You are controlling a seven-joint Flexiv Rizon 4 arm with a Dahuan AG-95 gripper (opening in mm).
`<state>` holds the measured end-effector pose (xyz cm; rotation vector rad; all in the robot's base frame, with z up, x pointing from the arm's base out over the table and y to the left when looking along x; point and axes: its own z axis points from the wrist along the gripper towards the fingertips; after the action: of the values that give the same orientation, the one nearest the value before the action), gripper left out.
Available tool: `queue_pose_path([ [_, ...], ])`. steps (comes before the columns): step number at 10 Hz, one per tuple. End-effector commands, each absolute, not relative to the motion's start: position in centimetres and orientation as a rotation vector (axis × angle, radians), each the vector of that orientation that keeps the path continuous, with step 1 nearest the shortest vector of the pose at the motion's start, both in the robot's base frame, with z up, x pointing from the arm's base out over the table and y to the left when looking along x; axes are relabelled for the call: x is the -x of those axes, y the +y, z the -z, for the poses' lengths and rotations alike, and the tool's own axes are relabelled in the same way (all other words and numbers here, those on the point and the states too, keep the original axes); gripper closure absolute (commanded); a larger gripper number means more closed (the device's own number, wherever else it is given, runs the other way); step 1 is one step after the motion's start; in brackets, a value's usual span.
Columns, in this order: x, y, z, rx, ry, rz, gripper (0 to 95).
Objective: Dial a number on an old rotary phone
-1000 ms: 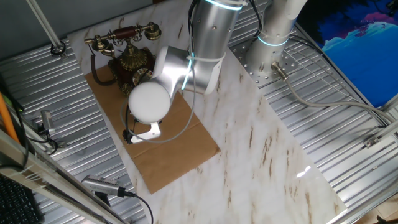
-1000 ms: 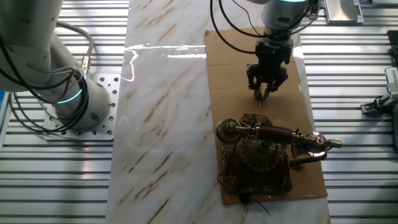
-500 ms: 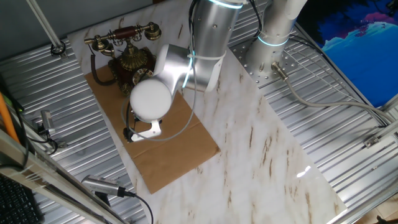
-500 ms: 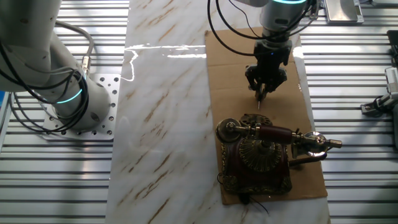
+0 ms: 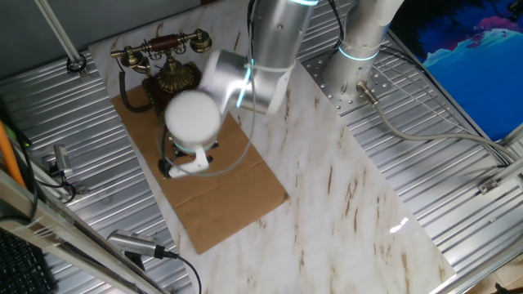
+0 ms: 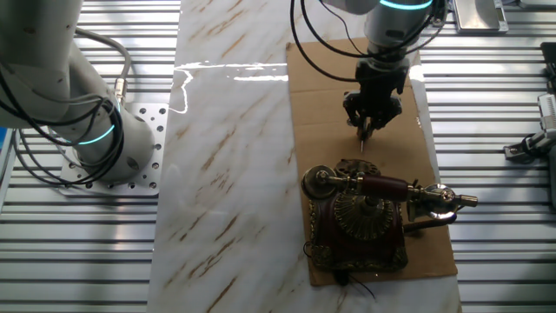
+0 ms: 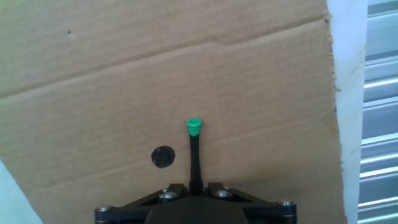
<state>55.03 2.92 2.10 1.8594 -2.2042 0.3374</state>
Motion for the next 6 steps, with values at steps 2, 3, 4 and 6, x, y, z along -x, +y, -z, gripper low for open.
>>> queue_pose_path([
  [2, -55.3, 2.7, -4.7, -1.909, -2.199, -0.221, 95.0],
  [3, -55.1, 2.6, -5.3, -1.914, -2.197, -0.206, 95.0],
  [4, -54.9, 2.5, -5.7, -1.919, -2.193, -0.191, 95.0],
  [6, -54.8, 2.1, -6.7, -1.919, -2.191, -0.158, 95.0],
])
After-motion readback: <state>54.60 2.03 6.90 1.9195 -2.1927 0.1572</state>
